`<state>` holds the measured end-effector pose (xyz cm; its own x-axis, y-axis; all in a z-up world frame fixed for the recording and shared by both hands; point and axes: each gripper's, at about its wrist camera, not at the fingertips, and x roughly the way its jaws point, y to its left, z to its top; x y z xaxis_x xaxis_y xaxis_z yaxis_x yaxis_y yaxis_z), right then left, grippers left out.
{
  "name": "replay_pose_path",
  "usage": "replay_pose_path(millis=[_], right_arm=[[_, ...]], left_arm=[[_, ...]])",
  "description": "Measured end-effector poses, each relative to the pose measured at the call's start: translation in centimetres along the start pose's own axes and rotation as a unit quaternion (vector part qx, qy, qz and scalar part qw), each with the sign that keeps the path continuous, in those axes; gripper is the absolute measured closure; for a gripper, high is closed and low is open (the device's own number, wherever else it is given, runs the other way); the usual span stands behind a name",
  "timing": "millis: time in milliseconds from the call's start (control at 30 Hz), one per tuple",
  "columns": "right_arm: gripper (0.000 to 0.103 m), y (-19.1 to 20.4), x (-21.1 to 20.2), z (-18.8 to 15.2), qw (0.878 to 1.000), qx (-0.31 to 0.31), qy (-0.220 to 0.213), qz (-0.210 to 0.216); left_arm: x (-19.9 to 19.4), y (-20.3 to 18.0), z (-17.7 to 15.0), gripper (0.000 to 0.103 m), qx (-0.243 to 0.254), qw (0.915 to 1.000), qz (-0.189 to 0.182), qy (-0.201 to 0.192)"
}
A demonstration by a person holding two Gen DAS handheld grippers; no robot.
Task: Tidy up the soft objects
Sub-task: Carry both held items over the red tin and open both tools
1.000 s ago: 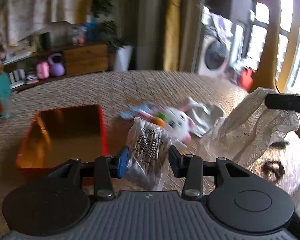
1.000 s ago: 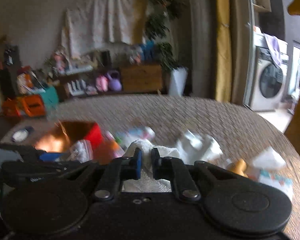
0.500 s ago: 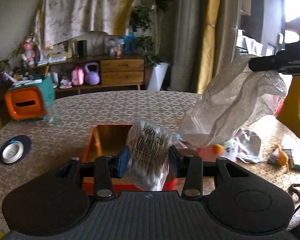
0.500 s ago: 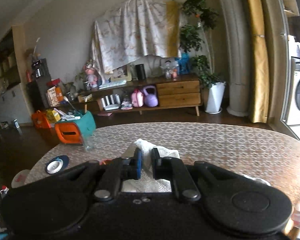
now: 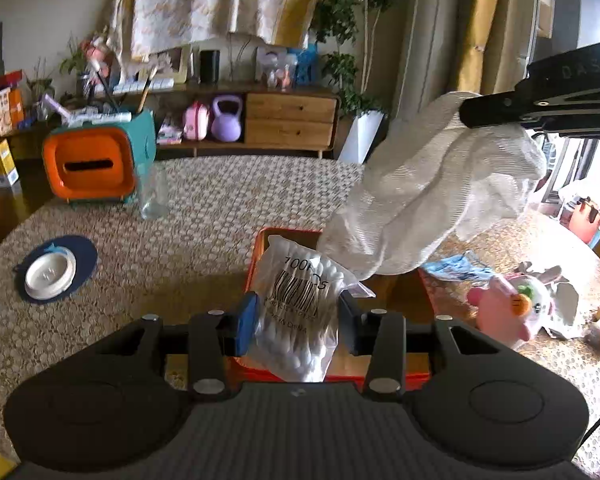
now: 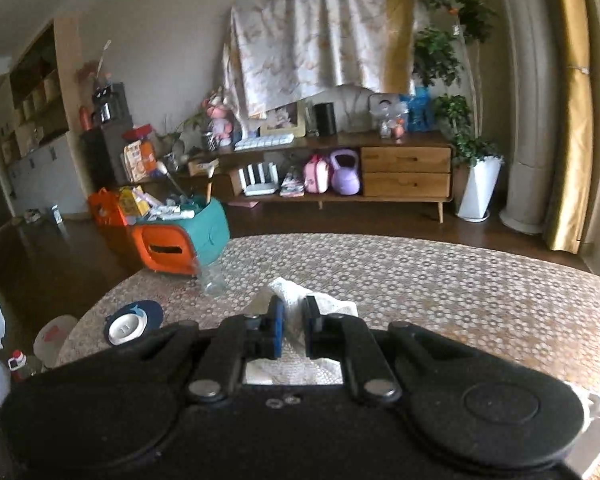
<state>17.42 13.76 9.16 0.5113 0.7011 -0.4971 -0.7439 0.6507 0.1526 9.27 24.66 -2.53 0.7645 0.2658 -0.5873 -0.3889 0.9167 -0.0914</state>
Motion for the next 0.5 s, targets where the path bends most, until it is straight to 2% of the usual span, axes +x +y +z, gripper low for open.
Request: replay_pose_path(millis=[267, 500], right_arm=[[0.094, 1.4, 4.7, -1.3, 0.999, -0.025, 0.042, 0.001], [0.094, 1.1, 9.0, -3.9, 0.995, -0.042, 0.091, -0.018]], left_arm=[[3.6, 0.1, -0.5, 0.061, 0.027, 0.9991, -0.015, 0.030], [6.9, -0.5, -0.7, 0.061, 0.038, 0.9976, -0.017, 0.056]])
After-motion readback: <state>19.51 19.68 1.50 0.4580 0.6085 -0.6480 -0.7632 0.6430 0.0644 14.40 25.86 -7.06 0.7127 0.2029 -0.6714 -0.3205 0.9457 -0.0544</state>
